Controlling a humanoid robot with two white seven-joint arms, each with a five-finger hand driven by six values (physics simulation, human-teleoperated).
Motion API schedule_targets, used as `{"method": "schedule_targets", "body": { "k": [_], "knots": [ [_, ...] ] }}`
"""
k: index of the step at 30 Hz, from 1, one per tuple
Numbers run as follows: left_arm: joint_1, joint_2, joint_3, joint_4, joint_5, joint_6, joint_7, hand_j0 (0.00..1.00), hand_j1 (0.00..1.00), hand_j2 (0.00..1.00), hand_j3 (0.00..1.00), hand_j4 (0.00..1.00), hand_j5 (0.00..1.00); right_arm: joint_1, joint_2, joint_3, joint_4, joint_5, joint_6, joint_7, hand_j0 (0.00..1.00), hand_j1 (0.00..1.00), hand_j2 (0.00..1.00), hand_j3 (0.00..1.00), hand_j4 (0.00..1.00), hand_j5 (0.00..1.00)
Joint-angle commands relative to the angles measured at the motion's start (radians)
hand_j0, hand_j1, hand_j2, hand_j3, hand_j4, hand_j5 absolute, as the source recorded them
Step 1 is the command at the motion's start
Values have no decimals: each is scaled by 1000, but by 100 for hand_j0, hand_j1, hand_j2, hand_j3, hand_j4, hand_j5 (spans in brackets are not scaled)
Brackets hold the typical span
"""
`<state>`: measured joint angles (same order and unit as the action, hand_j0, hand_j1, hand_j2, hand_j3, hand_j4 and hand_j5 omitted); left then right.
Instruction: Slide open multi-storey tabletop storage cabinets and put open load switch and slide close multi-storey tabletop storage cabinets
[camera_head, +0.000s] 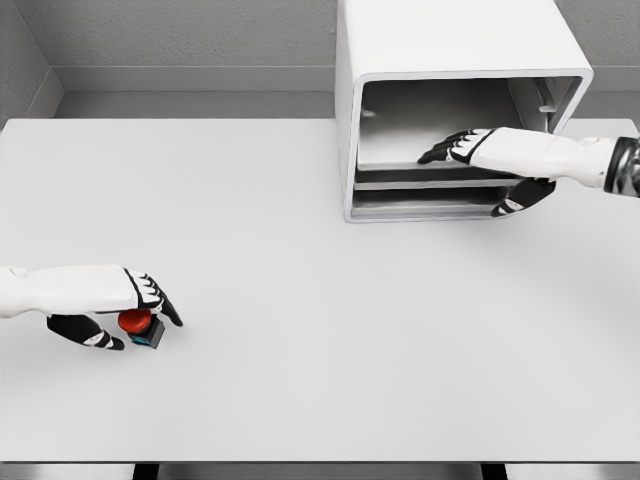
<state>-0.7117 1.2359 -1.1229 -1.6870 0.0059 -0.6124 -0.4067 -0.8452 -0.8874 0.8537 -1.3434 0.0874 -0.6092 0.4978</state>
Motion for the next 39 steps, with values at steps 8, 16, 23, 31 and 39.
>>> {"method": "schedule_targets", "body": {
  "k": [8, 16, 23, 31, 39],
  "knots": [
    [4, 2, -1, -3, 3, 2, 0, 63, 63, 63, 63, 63, 63, 14, -41, -1, -54, -8, -2, -2, 100, 100, 100, 100, 100, 100],
    [4, 5, 0, -2, 5, 2, 0, 45, 45, 45, 45, 45, 45, 34, -76, -7, -109, -9, -2, -5, 100, 100, 100, 100, 100, 100],
    [-3, 2, 3, 0, 3, 2, 0, 42, 42, 42, 42, 42, 42, 55, -100, -7, -138, -9, -2, -10, 100, 100, 100, 100, 100, 100],
    [-19, -10, 55, 0, 6, 2, 0, 40, 40, 40, 40, 40, 40, 77, -139, -7, -178, -12, -2, -10, 100, 100, 100, 100, 100, 100],
    [-52, -78, 78, 0, 13, 2, 0, 40, 40, 40, 40, 40, 40, 92, -196, -7, -247, -15, -2, -27, 100, 100, 100, 100, 100, 100]
  ]
}}
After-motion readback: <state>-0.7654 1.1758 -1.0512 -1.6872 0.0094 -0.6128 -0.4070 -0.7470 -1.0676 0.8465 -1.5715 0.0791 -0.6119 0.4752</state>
